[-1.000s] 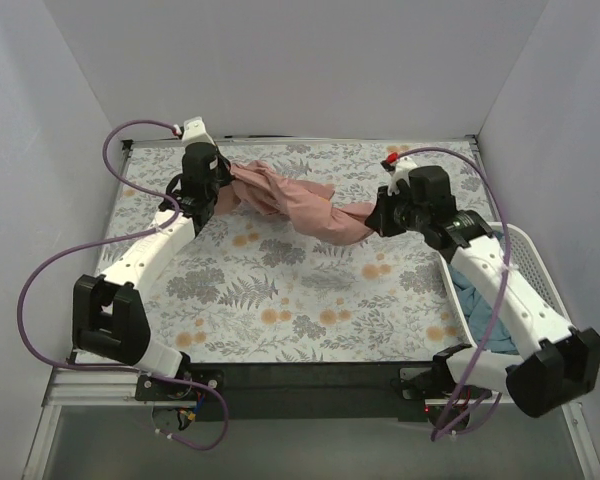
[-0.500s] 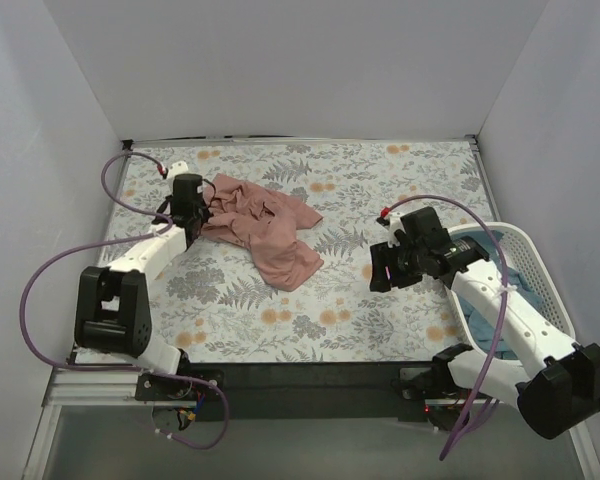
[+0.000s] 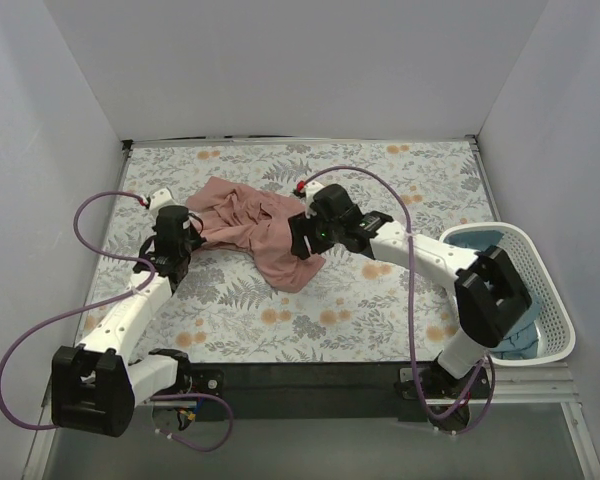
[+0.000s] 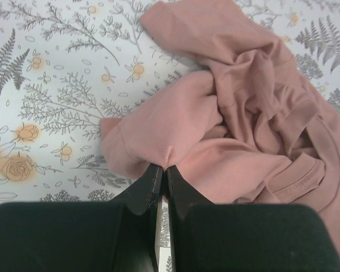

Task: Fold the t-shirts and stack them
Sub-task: Flatten the tshirt out

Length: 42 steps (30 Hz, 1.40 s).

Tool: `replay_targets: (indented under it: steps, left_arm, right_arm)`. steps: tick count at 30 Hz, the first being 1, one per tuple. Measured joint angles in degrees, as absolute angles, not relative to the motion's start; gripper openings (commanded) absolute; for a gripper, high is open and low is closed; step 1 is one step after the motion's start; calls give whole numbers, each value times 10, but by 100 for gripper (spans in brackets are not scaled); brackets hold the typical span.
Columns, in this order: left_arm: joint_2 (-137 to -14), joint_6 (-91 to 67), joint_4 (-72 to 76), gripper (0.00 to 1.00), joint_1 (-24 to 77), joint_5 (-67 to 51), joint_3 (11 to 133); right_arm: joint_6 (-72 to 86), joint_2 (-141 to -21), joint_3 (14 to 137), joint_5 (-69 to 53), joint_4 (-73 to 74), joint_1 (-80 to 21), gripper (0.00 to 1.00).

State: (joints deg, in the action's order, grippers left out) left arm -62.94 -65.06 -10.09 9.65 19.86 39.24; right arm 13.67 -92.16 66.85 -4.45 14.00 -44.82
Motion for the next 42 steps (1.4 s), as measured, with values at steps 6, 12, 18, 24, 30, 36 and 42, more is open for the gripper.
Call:
replay_targets:
  steps: [6,12,18,24,30,36,42]
  left_arm:
    - [-632,-657,-103,0,96,199,368]
    - [-637,-659,-98,0,96,199,357]
    - [-641,-659,-89,0,96,199,352]
    - [-644,-659,-86,0,96,199,352]
    - [-644,-658,-86,0,96,202,352]
    - [-663,-654,-91,0,96,208,373]
    - [-753,-649,-90,0,95,191,509]
  right_arm:
    - [116,-1039,774,-11,80,-506,63]
    - [96,-1114,814,17,60,-555,61]
    - [87,-1172,816,37,63,-556,60]
    - [78,-1191,821,48,63,-563,57]
    - [73,-1192,821,71,72,-568,14]
    - [78,-1155,821,91,127,-558,1]
    - [77,-994,818,80,178,-477,1]
